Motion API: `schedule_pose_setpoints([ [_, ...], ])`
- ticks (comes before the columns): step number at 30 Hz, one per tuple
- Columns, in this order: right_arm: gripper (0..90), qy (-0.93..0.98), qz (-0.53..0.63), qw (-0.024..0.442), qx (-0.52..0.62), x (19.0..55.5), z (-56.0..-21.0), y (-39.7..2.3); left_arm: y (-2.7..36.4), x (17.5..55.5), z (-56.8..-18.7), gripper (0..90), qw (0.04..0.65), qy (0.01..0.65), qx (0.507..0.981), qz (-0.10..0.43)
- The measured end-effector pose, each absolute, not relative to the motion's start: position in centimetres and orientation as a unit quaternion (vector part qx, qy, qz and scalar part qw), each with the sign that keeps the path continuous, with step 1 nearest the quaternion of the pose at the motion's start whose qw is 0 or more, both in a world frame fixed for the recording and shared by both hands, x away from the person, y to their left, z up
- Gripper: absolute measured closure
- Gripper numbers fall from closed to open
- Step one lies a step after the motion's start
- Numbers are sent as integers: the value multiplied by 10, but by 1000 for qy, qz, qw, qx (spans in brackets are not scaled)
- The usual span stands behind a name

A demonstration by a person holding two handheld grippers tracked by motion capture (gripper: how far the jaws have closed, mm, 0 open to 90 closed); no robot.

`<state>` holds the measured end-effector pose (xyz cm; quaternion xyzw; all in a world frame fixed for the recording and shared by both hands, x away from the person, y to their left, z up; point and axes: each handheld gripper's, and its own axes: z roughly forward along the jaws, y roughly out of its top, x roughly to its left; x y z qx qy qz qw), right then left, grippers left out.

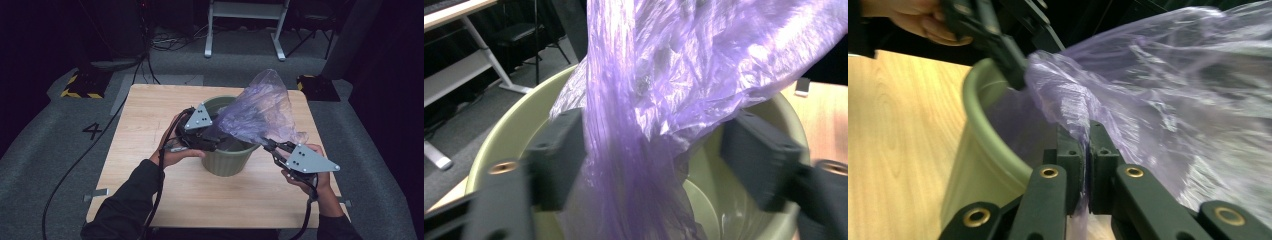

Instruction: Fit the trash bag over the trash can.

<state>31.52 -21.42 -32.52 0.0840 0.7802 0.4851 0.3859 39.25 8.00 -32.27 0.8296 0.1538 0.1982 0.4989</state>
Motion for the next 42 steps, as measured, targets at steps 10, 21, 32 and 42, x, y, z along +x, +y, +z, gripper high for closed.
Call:
schedule_pose_setpoints([
  [10, 525, 769, 506, 368, 129, 304, -333, -229, 92, 386, -334, 896, 486, 111, 839, 215],
  [21, 385, 731, 554, 345, 197, 307, -328, -268, 108, 384, -344, 896, 489, 121, 833, 229],
  [32, 309, 723, 584, 317, 189, 301, -308, -293, 119, 389, -348, 894, 494, 132, 828, 230],
  [42, 269, 732, 549, 290, 280, 356, -309, -280, 119, 391, -348, 882, 493, 128, 828, 233],
])
